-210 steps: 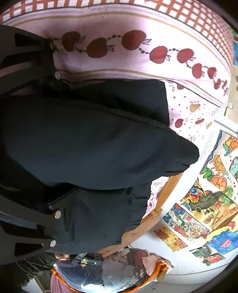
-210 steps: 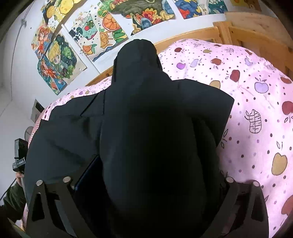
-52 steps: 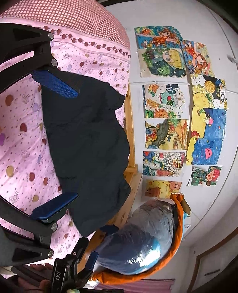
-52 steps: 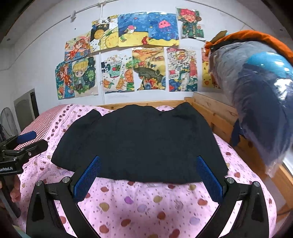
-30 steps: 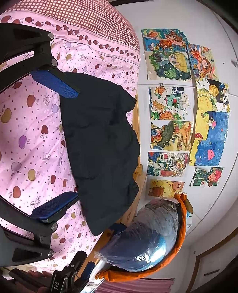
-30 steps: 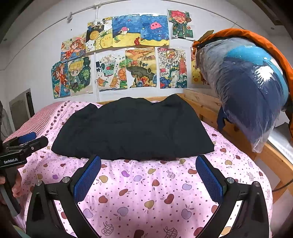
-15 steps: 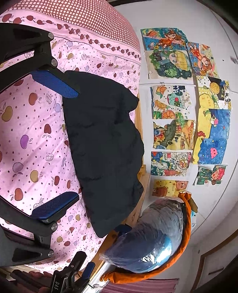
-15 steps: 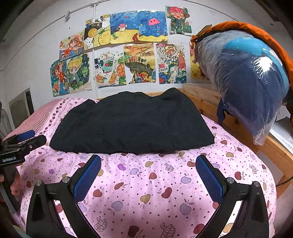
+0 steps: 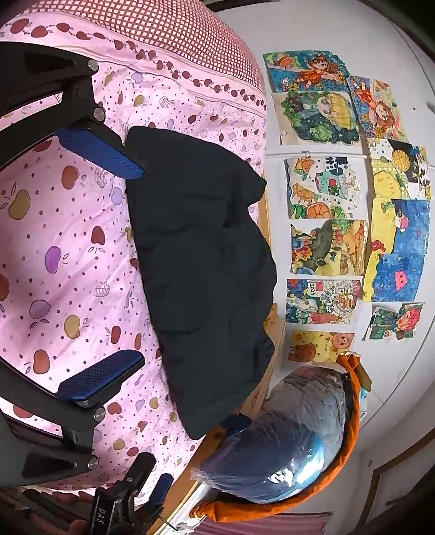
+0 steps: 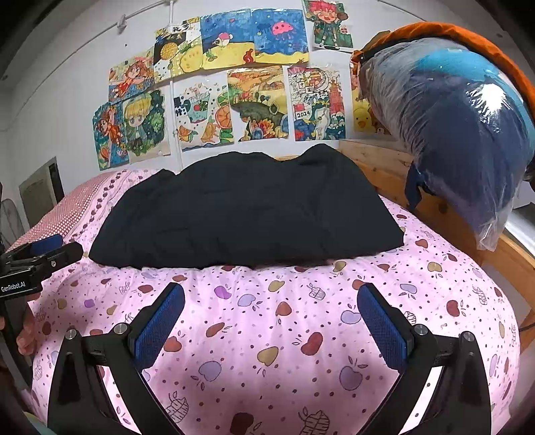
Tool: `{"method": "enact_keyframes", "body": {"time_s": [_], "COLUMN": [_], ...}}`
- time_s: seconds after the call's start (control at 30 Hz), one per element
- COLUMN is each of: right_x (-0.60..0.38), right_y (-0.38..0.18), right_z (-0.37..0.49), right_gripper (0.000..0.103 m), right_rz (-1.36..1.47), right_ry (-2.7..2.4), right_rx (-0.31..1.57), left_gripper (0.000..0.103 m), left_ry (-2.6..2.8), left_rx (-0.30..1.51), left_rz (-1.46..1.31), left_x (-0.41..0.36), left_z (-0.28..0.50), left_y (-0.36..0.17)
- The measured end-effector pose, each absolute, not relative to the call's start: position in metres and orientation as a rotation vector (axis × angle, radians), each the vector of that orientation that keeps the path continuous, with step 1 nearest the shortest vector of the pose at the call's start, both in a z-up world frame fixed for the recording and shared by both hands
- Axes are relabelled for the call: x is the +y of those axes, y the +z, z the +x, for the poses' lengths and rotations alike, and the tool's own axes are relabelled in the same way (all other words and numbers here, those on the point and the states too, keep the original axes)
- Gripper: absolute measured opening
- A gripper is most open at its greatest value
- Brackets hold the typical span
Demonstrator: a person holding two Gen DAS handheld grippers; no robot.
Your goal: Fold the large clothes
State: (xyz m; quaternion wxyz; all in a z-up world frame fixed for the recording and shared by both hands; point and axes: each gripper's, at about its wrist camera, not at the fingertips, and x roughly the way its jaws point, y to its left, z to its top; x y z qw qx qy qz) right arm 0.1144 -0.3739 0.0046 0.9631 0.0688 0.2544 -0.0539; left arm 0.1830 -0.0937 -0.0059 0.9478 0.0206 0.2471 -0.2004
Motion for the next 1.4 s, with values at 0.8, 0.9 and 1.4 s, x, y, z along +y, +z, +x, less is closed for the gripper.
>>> {"method": "enact_keyframes", "body": {"time_s": [0.8, 0.9, 1.4], "right_x": [-0.364, -0.366, -0.367], "right_y": [0.007, 0.006, 0.006], "right_z": [0.122, 0.121, 0.122], "right_gripper": [0.101, 0.101, 0.101], "right_rz": [0.130, 0.130, 0.129], "right_ry": [-0.100, -0.101, -0.098], "right_rx": [0.521, 0.521, 0.522], "left_gripper": [0.103, 0.103, 0.103], "left_ry": [-0.419, -0.419, -0.418], "left_rx": [0.517, 0.517, 0.518], "left_rz": [0.050, 0.050, 0.049], "left_x": [-0.096, -0.095, -0.096], "left_z": [0.179, 0.180, 0.180], "left_y": [-0.008, -0.008, -0.007]}}
